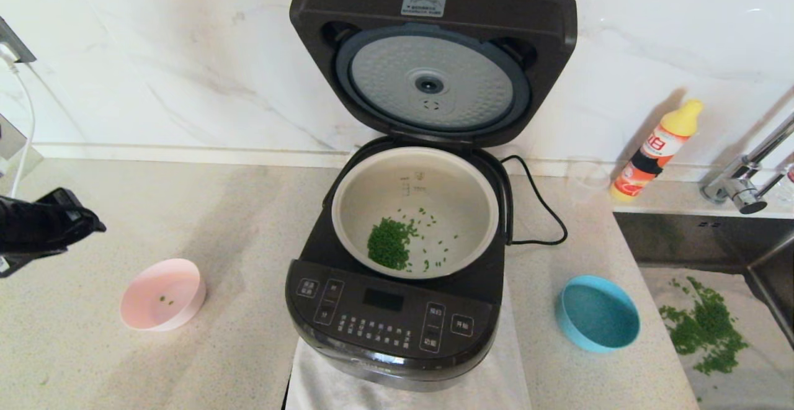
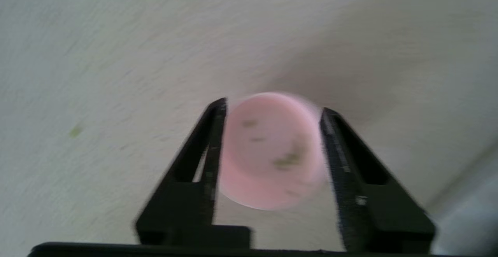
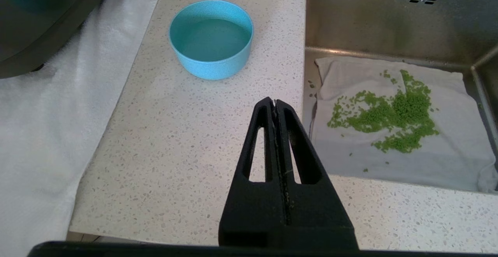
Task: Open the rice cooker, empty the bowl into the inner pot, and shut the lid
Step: Pour the water from the bowl into the rice cooker
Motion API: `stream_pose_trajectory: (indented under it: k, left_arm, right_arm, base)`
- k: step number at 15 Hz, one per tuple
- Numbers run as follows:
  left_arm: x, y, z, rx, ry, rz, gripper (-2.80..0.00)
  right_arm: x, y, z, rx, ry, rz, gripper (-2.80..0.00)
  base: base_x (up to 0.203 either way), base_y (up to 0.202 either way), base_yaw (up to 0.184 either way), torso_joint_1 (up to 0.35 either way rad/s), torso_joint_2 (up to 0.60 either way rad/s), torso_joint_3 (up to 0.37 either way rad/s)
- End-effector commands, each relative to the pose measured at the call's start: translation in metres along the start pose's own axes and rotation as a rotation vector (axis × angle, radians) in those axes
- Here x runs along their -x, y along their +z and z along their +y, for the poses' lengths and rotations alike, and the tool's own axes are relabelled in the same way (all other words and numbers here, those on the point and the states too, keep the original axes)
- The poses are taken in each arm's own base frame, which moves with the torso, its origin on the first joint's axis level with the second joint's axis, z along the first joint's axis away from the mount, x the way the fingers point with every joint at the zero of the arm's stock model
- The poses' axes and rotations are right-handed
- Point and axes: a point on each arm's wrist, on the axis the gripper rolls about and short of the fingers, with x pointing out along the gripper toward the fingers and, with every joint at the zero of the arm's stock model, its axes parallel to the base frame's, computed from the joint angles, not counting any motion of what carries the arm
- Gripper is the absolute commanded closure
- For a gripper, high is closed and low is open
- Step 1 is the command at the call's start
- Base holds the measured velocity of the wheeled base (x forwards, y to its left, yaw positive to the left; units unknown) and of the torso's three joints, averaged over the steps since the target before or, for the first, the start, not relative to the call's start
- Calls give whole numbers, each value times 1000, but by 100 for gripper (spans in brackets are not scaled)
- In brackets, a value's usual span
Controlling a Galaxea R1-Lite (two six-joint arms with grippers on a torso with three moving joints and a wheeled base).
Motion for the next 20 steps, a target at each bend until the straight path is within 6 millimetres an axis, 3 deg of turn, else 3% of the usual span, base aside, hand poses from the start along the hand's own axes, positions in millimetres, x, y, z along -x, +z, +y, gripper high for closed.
stream_pose_trajectory:
  k: [1, 3, 6, 10, 15, 20]
  left_arm:
    - [38, -4, -37, -98, -189, 15, 0]
    - [40, -29, -70, -249, -314, 176, 0]
    - [12, -54, -102, -356, -399, 304, 0]
    - [-10, -75, -137, -323, -483, 315, 0]
    - [-23, -103, -167, -345, -535, 339, 0]
    - [-32, -123, -191, -362, -452, 170, 0]
  right_arm:
    - [0, 0, 0, 0, 0, 1, 0]
    - [0, 0, 0, 0, 0, 1, 0]
    - [0, 0, 0, 0, 0, 1, 0]
    - [0, 0, 0, 0, 0, 1, 0]
    - [0, 0, 0, 0, 0, 1, 0]
    - [0, 0, 0, 0, 0, 1, 0]
  base:
    - [0, 0, 0, 0, 0, 0]
    - [0, 0, 0, 0, 0, 0]
    - [0, 0, 0, 0, 0, 0]
    - [0, 0, 0, 0, 0, 0]
    - [0, 0, 0, 0, 0, 0]
    - [0, 0, 0, 0, 0, 0]
